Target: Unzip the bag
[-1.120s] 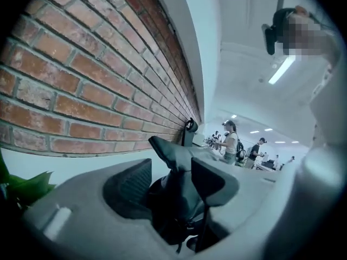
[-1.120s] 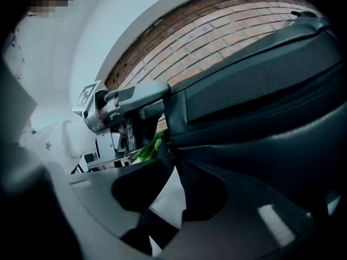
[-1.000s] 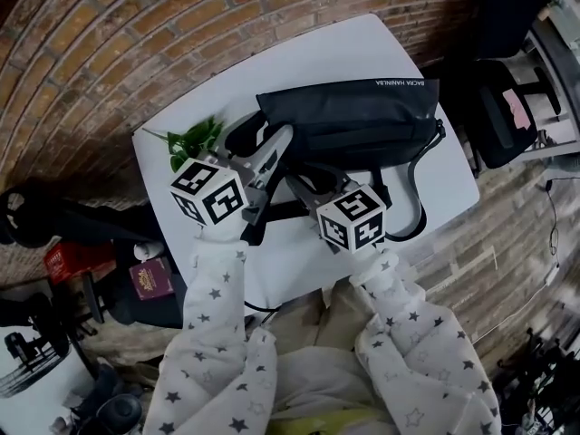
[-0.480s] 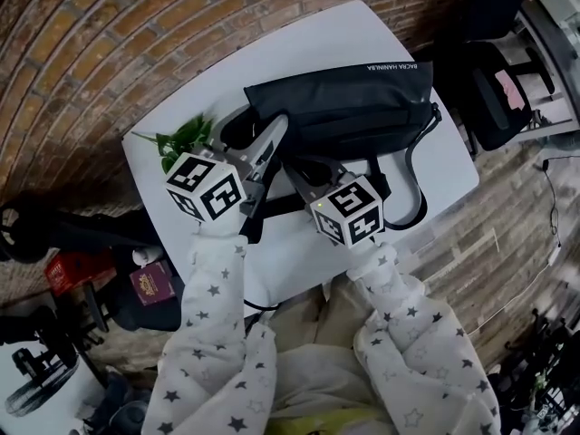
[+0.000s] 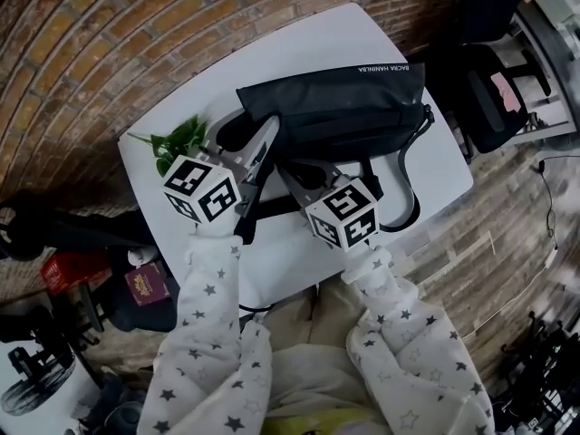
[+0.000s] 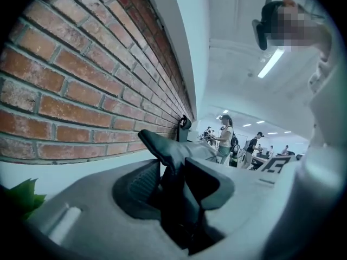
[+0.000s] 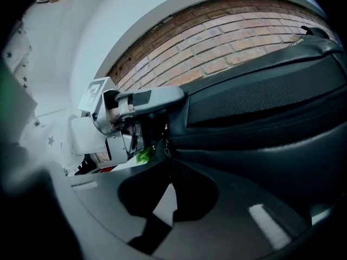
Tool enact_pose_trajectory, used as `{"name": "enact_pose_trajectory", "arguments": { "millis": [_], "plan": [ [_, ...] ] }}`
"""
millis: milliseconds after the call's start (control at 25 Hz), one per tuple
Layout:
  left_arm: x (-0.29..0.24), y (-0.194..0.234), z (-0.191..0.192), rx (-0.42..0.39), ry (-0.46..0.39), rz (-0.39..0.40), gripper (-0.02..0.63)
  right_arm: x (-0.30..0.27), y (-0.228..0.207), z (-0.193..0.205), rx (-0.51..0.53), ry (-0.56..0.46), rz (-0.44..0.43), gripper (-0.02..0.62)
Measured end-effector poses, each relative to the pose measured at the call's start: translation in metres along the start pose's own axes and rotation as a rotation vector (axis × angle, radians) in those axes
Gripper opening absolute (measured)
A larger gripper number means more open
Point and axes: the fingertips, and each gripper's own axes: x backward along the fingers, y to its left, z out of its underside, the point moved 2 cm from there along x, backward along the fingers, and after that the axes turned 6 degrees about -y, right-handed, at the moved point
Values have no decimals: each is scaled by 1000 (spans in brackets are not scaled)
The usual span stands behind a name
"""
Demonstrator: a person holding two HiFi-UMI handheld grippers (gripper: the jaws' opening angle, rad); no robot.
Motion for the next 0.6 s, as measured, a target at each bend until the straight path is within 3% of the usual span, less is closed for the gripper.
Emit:
{"name": "enact_pose_trajectory", "arguments": {
  "millis": [600],
  "plan": [
    [3,1,3,-28,-20,-71,141,9,-13,-6,77,50,45,20]
  ]
}}
